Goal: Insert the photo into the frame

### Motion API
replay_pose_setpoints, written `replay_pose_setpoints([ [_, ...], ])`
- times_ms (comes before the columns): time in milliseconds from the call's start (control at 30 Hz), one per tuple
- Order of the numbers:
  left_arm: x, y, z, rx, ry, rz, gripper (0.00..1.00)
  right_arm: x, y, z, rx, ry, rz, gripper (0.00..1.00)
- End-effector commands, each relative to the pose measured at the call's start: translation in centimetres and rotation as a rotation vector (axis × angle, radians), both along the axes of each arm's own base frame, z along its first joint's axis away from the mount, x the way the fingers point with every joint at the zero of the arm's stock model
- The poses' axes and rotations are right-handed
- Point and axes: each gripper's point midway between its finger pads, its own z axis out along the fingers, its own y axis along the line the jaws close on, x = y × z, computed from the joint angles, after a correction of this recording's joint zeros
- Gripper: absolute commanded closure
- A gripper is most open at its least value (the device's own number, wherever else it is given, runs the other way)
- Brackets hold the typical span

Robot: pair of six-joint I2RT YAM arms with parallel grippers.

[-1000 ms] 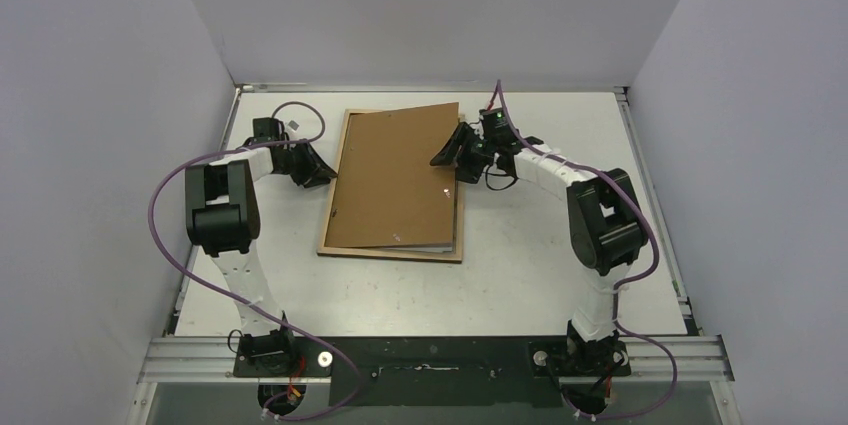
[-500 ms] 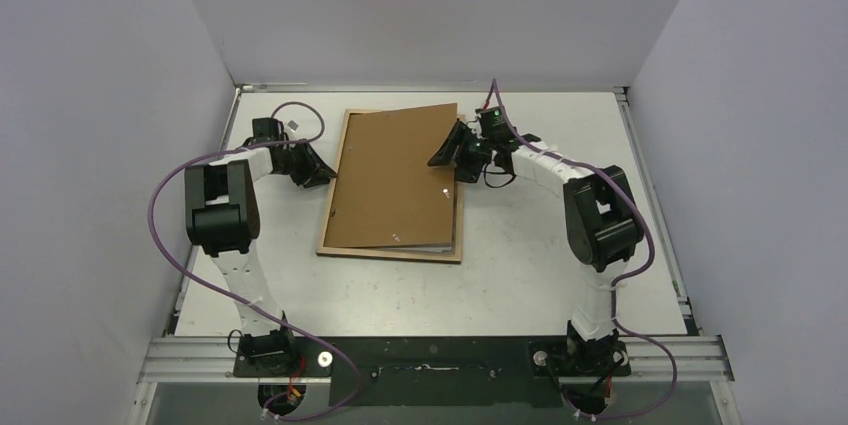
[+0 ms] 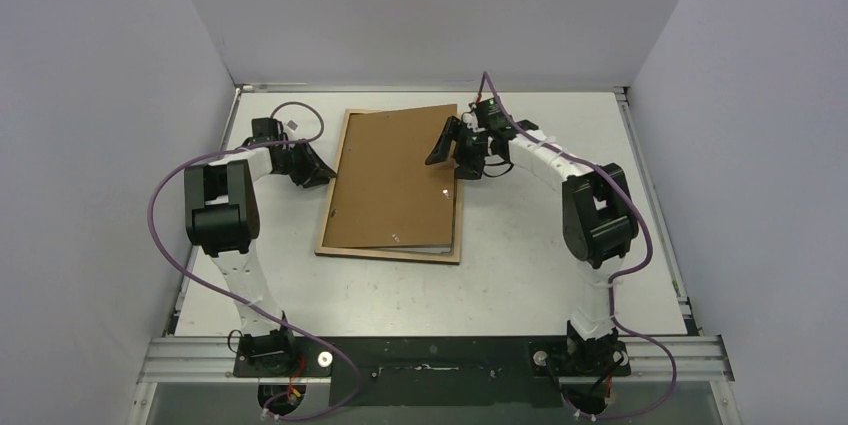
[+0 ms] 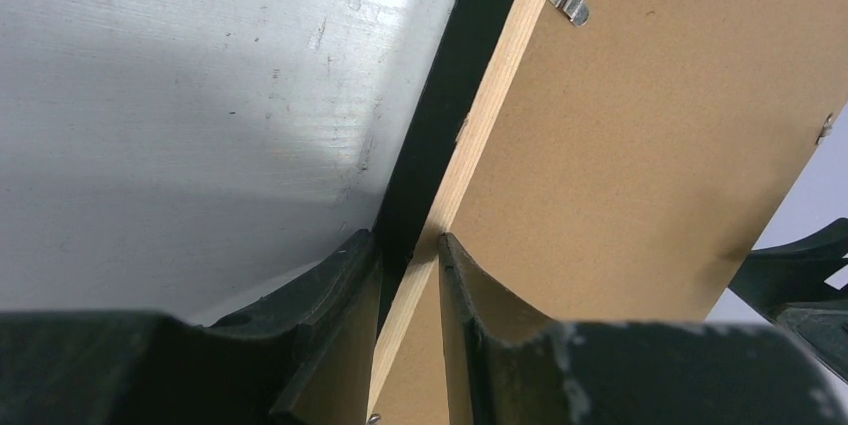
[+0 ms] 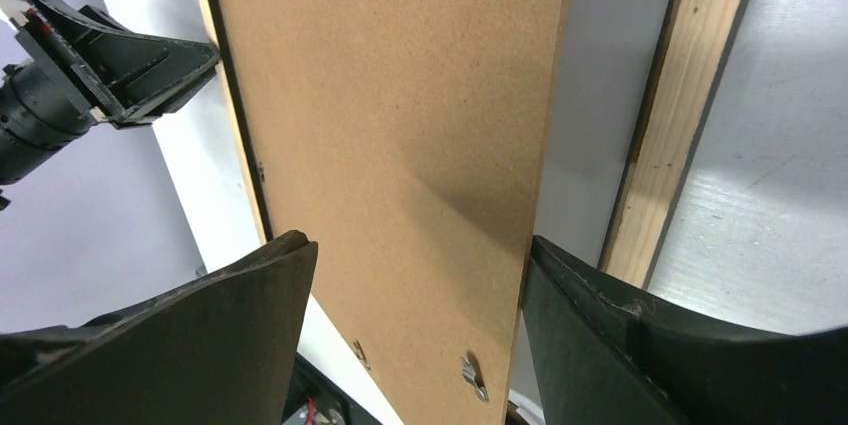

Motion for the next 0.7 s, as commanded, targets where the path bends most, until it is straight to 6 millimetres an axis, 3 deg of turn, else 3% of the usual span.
replay_pose_setpoints([
  [0, 1.1, -0.1, 1.2, -0.003, -0.044, -0.007, 0.74, 0.2, -0.6, 0.6, -0.073, -0.023, 0.021, 0.26],
  [333, 1.2, 0.1, 1.1, 0.007, -0.041, -0.002, 0.68, 0.3, -2.3, 0.3, -0.193, -0.029, 0.025, 0.25],
  [500, 1.4, 0.7, 1.6, 0.045, -0.055, 0.002, 0.58, 0.6, -2.8, 1.5, -0.207, -0.059, 0.004, 0.25],
  [667, 1.9, 1.0, 2.4, 0.073, -0.077, -0.020, 0.46, 1.2, -4.9, 1.5, -0.274, -0.099, -0.043, 0.25],
])
